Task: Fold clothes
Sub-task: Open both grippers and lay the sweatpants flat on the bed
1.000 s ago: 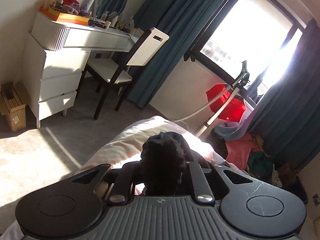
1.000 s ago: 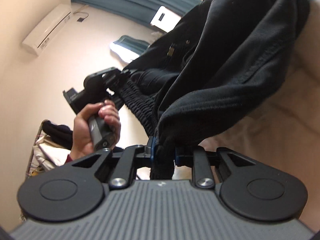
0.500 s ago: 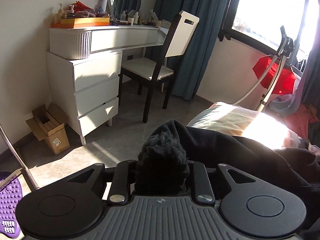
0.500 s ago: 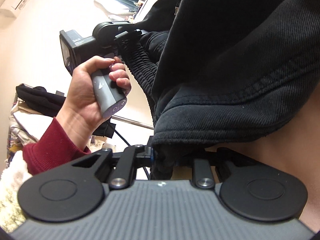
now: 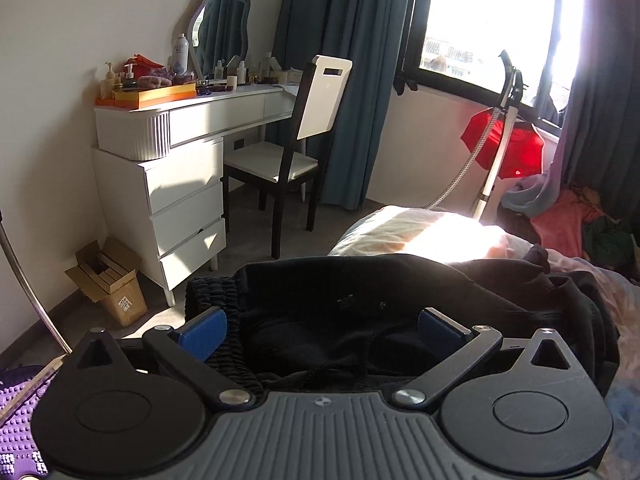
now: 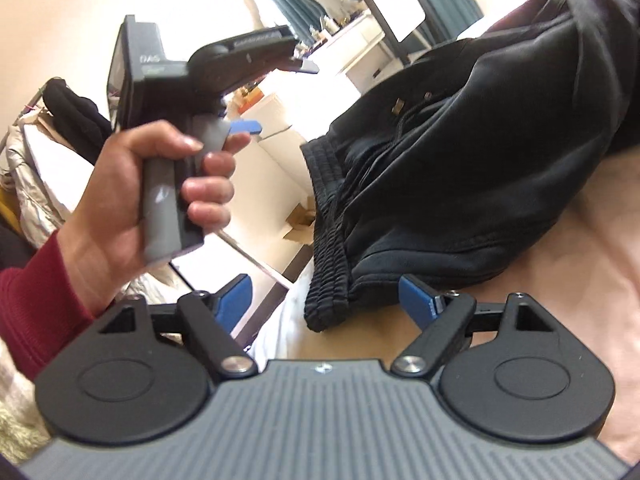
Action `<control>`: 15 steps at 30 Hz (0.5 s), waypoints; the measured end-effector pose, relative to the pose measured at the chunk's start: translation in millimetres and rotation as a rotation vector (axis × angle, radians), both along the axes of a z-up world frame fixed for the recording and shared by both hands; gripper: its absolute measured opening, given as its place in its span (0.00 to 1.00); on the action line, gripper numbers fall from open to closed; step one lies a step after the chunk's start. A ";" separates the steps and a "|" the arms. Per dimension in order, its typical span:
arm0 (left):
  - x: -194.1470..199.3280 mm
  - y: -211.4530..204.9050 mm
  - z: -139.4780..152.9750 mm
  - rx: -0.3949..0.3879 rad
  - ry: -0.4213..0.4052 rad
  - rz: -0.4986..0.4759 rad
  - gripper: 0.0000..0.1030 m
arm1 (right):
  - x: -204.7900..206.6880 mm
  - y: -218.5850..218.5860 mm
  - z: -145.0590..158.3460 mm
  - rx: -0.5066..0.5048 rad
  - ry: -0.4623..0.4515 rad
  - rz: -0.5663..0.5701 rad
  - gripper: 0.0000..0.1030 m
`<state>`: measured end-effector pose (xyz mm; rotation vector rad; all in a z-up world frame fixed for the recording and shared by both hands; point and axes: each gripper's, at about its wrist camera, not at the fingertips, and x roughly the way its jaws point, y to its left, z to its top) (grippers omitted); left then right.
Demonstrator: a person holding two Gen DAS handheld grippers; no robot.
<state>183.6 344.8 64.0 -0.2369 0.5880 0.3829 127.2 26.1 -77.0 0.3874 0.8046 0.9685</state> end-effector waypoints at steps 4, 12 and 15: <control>-59.3 -73.5 5.0 0.005 -0.069 -0.112 1.00 | -10.9 -50.7 30.8 -0.037 -0.102 -0.107 0.80; -142.9 -213.3 -8.3 0.070 -0.196 -0.281 1.00 | -41.0 -155.2 54.9 -0.162 -0.336 -0.319 0.80; -155.9 -254.4 -25.8 0.066 -0.227 -0.329 1.00 | -49.0 -187.4 47.9 -0.204 -0.395 -0.396 0.80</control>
